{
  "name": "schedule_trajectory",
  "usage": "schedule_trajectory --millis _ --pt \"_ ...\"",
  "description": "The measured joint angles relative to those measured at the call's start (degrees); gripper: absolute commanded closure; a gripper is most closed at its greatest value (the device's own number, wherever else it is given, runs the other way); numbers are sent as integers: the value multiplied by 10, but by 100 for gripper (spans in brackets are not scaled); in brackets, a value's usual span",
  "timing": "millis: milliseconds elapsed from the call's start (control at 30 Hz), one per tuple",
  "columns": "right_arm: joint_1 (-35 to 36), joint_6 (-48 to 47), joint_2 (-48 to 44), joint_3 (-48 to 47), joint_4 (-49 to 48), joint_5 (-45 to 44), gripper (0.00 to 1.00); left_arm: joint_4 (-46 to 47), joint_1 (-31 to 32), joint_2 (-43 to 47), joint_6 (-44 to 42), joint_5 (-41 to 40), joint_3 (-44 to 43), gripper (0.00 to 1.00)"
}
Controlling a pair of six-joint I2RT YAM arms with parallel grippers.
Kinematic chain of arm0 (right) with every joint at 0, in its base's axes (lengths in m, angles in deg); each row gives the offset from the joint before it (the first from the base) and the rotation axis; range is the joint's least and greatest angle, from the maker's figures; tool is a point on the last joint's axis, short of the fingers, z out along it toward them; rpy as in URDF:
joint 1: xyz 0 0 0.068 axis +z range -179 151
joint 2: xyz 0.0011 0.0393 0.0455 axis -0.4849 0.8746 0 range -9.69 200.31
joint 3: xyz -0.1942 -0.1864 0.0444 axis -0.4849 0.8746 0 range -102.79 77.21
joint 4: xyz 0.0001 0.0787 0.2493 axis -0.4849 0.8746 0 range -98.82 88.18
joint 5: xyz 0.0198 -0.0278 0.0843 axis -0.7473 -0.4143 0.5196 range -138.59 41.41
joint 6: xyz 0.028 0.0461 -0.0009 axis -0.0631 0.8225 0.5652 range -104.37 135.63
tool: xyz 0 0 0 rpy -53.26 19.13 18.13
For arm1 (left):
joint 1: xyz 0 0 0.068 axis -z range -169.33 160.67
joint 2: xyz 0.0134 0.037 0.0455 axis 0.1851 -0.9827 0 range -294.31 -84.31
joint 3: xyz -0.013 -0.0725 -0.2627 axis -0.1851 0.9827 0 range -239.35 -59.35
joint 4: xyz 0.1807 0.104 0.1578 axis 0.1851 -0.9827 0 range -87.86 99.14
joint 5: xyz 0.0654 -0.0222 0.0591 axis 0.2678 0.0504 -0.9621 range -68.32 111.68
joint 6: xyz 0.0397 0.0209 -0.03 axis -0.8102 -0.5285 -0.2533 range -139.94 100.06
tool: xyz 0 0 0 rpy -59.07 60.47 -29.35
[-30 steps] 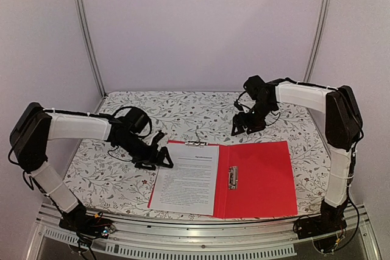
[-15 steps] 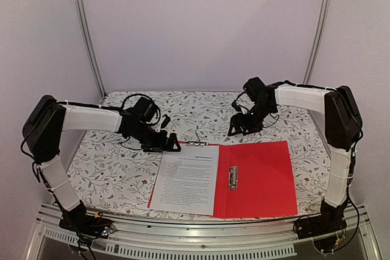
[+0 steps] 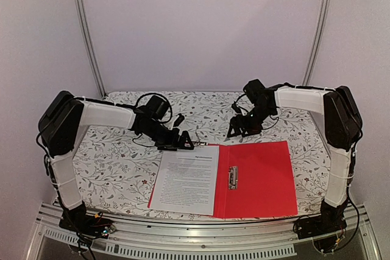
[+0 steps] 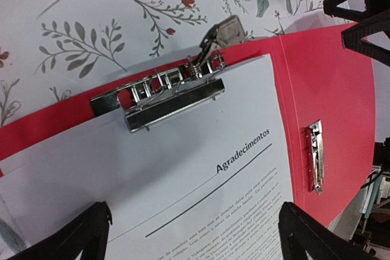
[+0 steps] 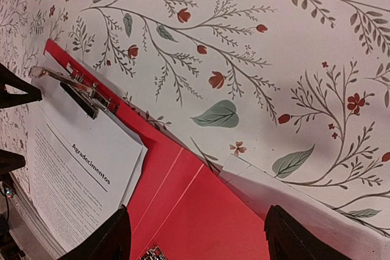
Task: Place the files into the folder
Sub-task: Adjust the file in the folder.
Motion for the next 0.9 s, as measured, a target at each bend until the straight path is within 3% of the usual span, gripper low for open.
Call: schedule_trajectory --millis 900 --pt "0 7 0 1 -5 10 24 -9 9 -49 -11 25 -42 3"
